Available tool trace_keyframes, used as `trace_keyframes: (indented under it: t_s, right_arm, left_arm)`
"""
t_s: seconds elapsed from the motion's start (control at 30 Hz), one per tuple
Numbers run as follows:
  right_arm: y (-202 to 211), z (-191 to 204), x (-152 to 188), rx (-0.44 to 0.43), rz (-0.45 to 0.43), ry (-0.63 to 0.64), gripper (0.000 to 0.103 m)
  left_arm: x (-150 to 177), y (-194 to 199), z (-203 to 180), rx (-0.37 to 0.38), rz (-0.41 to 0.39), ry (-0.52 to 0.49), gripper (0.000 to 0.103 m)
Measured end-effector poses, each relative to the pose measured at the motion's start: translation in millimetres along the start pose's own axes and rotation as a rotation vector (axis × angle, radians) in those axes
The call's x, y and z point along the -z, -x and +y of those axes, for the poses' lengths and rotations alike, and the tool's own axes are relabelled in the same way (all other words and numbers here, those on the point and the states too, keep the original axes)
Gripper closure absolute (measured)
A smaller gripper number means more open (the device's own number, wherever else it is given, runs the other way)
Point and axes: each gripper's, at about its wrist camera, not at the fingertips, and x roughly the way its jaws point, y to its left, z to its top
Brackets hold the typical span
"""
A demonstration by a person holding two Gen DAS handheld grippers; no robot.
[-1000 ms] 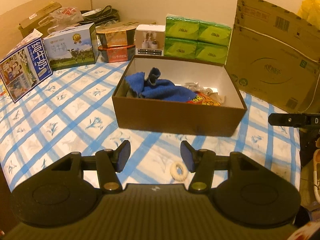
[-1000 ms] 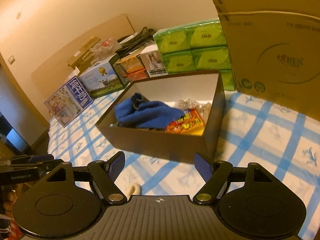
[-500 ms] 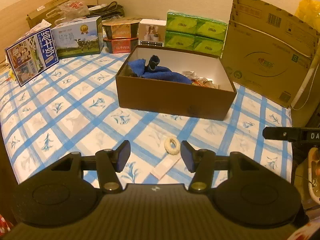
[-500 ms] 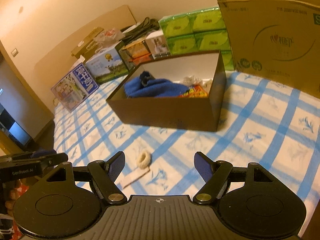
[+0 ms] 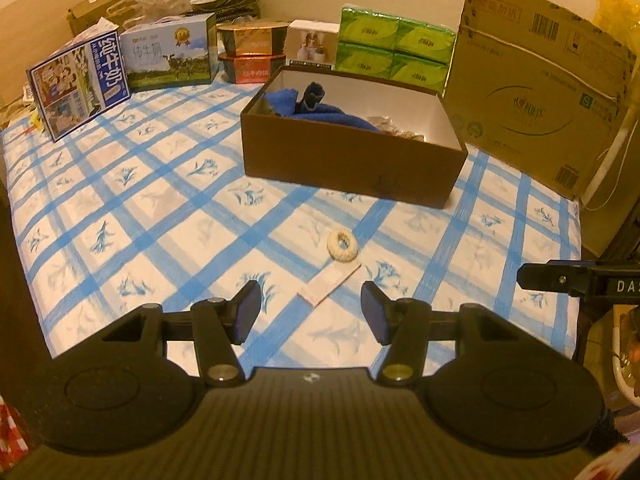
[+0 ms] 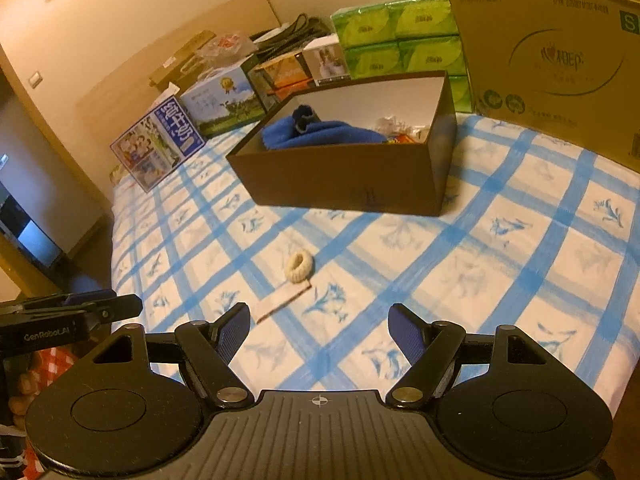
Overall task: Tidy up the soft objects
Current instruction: 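Withdraw both tools from the box toward the hair tie and strip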
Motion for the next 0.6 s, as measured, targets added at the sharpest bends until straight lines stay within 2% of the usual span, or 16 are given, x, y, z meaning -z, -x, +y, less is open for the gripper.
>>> trace_keyframes:
  t_s: [0.6]
  right_arm:
    - [-2.0,8.5,36.5,0.014,0.070,0.023,0.027]
  left_arm:
    - [44.1,0.7,-6.7,0.002,0.082,0.025,0.051]
